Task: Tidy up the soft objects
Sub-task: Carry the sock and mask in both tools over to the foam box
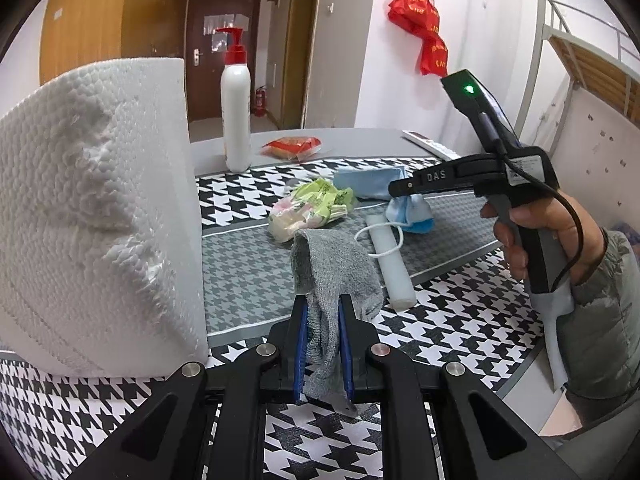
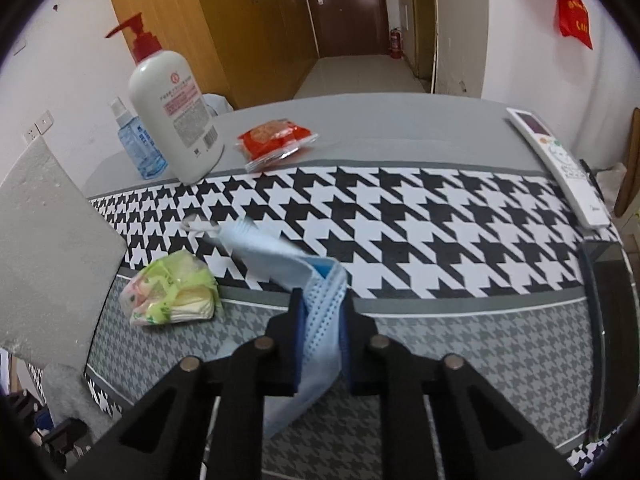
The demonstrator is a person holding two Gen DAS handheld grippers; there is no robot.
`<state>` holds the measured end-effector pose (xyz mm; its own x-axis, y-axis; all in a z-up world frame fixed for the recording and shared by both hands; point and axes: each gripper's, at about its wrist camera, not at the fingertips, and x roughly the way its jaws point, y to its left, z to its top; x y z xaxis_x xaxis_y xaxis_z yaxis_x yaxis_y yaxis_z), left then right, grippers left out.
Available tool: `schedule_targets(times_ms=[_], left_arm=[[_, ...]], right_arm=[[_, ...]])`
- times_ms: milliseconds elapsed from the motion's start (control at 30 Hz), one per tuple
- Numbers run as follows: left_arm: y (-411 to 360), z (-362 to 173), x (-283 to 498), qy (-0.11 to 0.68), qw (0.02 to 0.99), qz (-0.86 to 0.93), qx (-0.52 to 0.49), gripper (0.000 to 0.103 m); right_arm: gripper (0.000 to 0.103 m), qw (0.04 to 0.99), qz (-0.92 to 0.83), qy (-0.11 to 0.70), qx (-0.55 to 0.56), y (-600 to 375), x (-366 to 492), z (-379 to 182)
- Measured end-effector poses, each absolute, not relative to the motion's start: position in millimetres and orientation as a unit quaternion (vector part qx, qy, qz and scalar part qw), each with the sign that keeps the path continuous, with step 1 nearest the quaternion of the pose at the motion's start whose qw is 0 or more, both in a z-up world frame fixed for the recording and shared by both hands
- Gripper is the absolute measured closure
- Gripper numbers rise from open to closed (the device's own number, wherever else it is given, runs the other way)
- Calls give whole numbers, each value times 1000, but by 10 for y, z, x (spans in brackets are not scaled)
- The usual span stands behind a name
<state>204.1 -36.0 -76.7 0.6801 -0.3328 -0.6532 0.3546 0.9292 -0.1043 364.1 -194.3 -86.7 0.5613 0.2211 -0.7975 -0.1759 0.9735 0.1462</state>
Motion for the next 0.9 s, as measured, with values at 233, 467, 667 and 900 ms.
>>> schedule_targets(times_ms=[233,467,667,900], left_arm=[[-338,-663,2000,337,921,-196,10,88],[-343,-582,1902,325,924,-201,15,88],[-286,-503,1794,316,928,-196,12,88],[-266,-414,1666,303,933,-195,15,88]], right_arm=[[85,899,108,423,44,-2037,3395,-658],[85,911,105,395,59,-2122,3100,-425],[85,920,108,373,50,-2107,2819,-270],[85,929,102,354,34,-2041,2525,-206]])
